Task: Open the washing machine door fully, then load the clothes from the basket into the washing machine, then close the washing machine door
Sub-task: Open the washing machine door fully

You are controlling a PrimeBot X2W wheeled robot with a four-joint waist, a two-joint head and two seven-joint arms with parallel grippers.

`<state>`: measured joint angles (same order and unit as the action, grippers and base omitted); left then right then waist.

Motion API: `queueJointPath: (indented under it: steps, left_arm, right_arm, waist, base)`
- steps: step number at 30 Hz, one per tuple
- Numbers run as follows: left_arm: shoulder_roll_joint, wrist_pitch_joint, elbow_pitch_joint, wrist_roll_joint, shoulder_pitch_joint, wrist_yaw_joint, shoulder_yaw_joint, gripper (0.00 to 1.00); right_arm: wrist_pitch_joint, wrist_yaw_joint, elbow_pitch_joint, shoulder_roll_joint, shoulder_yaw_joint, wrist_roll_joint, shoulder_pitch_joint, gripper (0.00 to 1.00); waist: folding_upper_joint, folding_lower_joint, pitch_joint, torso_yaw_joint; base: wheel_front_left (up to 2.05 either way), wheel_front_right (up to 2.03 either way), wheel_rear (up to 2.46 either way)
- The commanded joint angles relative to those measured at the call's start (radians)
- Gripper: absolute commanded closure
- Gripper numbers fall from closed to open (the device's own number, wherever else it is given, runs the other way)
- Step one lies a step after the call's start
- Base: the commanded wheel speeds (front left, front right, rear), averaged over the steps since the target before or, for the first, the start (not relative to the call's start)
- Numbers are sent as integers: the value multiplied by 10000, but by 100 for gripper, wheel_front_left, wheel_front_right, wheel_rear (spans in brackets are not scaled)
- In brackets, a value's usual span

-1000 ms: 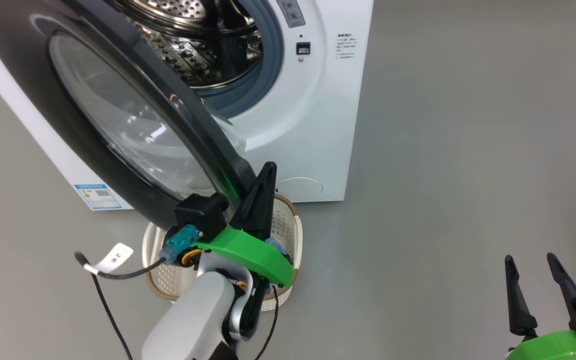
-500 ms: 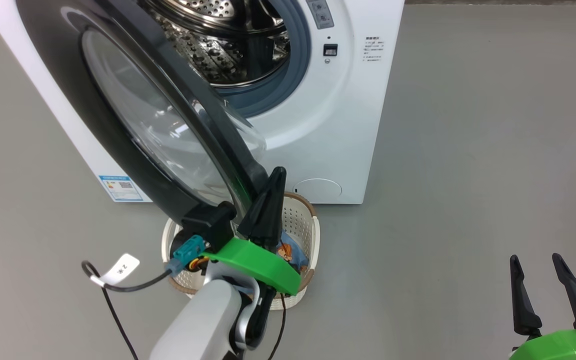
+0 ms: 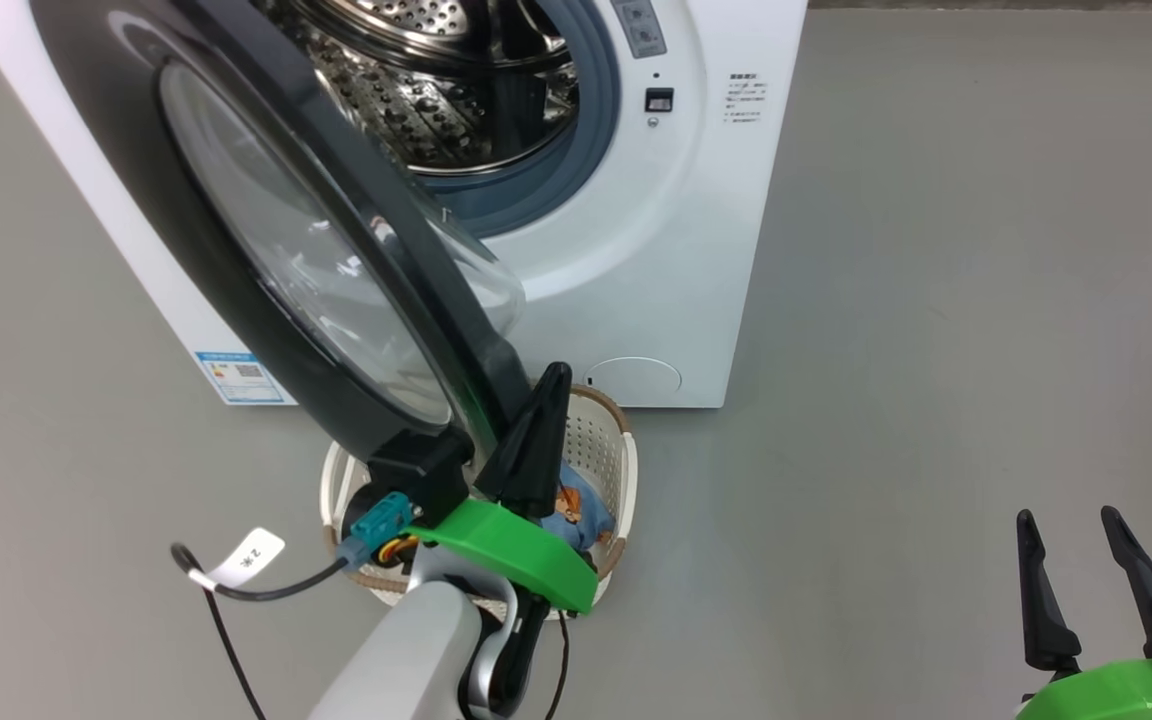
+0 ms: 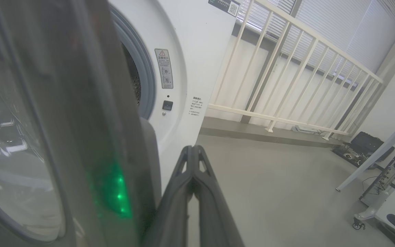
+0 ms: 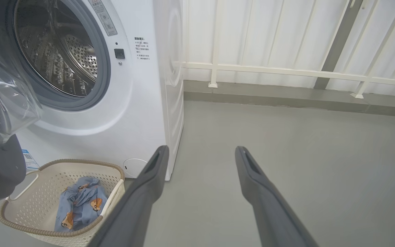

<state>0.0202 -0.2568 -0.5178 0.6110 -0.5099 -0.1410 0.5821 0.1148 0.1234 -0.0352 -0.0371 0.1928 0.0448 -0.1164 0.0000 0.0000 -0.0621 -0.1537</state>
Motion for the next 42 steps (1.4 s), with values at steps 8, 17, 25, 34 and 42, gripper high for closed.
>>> queueJointPath:
  steps: [8,17,25,34,42]
  left_arm:
    - [-708,-49,9,-396,101,-225,-824,100]
    - [-707,-49,454,-586,421,-256,-833,100]
    - [-710,-49,912,-833,806,-329,-725,100]
    - [-905,-47,1539,-1136,1386,-615,-518,100]
    - [-1311,96,2404,-1211,1999,-1089,-603,100]
  right_arm:
    - [63,73,228,-134,-43,83,95,0]
    - [74,73,169,-133,-45,93,126,0]
    - [76,73,31,-132,-111,111,46,0]
    - [63,73,-59,-132,-144,151,-80,0]
    - [71,73,-61,-132,-23,152,-185,0]
  waist:
    - [0,0,2,-343]
    - [0,0,-38,-1003]
    - [0,0,117,-1502]
    - [0,0,266,-1813]
    - [0,0,263,-2366]
  base:
    - [0,0,0]
    - [0,0,0]
    - [0,0,0]
    - [0,0,0]
    - [0,0,0]
